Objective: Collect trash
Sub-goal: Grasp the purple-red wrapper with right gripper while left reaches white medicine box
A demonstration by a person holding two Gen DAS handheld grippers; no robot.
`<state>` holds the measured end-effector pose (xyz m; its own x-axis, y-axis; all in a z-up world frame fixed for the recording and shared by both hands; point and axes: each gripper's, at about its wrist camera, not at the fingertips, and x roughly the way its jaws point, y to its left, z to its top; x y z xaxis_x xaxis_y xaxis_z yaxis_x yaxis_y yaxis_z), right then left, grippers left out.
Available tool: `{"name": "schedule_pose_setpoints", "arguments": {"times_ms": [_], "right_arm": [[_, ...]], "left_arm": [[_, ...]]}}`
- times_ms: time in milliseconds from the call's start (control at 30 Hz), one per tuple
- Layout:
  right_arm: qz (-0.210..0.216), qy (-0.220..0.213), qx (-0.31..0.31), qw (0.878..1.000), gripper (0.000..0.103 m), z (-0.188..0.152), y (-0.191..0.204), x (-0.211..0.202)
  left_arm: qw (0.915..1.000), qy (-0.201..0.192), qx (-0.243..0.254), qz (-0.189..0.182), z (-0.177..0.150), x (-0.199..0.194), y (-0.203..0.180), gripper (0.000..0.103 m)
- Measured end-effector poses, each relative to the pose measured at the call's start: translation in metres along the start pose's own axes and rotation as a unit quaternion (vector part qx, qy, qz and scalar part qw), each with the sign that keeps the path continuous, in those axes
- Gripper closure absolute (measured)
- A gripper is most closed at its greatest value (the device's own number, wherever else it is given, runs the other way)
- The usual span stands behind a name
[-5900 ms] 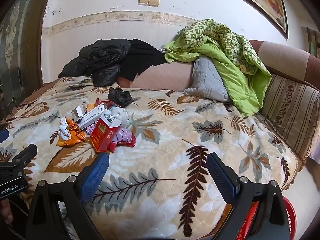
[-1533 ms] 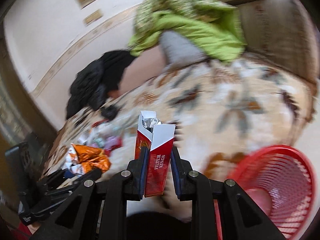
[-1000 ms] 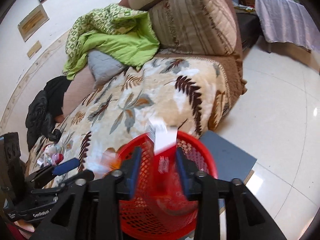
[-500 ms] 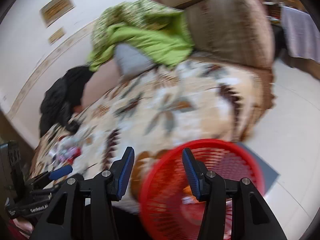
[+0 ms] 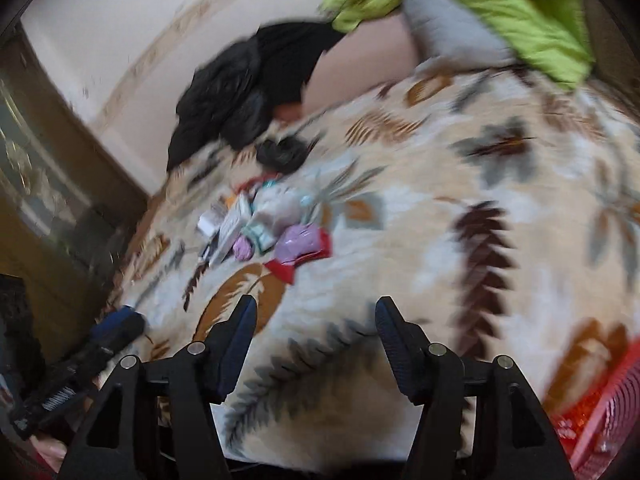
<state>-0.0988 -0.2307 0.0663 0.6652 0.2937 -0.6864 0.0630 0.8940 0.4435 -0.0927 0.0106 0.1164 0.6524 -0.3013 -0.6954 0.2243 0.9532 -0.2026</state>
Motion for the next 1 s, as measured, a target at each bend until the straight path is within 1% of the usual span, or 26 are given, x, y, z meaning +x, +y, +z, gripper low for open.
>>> {"name": "schedule_pose_setpoints", "arguments": {"times_ms": [100,167,233,333,433,467,500,533,633,733,867,933,967,1000], "right_arm": [[0.003,0.019,0.019,1.0,0.037,0.012,0.008,0.035],[0.001,0.028,0.03,0.999,0.037,0.02,0.01,0.057],[-0.012,0.032,0.041,0.999,0.037,0.025,0.01,0.073],[-0.016,0.041,0.068,0.997,0.037,0.033,0.003,0.097],[-0.016,0.053,0.081,0.995,0.037,0.038,0.0,0.122],[-0.014,0.052,0.083,0.995,0.04,0.039,0.0,0.126],[-0.013,0.047,0.081,0.996,0.046,0.039,0.0,0.128],[-0.012,0.04,0.074,0.996,0.05,0.04,0.001,0.129],[-0.013,0.017,0.048,0.999,0.056,0.036,0.004,0.119],[-0.037,-0.023,0.002,0.999,0.057,0.027,0.009,0.089],[-0.04,-0.057,-0.024,0.997,0.057,0.017,0.013,0.06],[-0.026,-0.062,-0.019,0.998,0.057,0.013,0.009,0.052],[-0.022,-0.064,-0.014,0.998,0.057,0.013,0.007,0.05],[-0.02,-0.067,-0.011,0.997,0.057,0.013,0.005,0.048]], "left_arm": [[0.9984,-0.008,-0.053,0.018,0.013,0.003,0.04,0.028],[0.9967,-0.011,-0.076,0.028,0.022,0.008,0.056,0.028],[0.9953,-0.014,-0.087,0.04,0.029,0.013,0.068,0.028],[0.9936,-0.012,-0.099,0.053,0.042,0.025,0.081,0.028],[0.992,-0.001,-0.116,0.049,0.055,0.043,0.093,0.028],[0.9913,0.004,-0.122,0.048,0.06,0.051,0.096,0.028],[0.991,0.008,-0.125,0.047,0.062,0.057,0.097,0.028],[0.9906,0.015,-0.129,0.044,0.067,0.065,0.099,0.028],[0.9882,0.032,-0.147,0.031,0.082,0.091,0.102,0.028],[0.9847,0.05,-0.165,0.025,0.097,0.119,0.104,0.028],[0.9801,0.082,-0.177,0.037,0.111,0.159,0.104,0.028],[0.9781,0.102,-0.175,0.047,0.113,0.178,0.103,0.028],[0.9773,0.106,-0.176,0.054,0.113,0.184,0.103,0.031],[0.977,0.107,-0.175,0.058,0.112,0.189,0.103,0.036]]}}
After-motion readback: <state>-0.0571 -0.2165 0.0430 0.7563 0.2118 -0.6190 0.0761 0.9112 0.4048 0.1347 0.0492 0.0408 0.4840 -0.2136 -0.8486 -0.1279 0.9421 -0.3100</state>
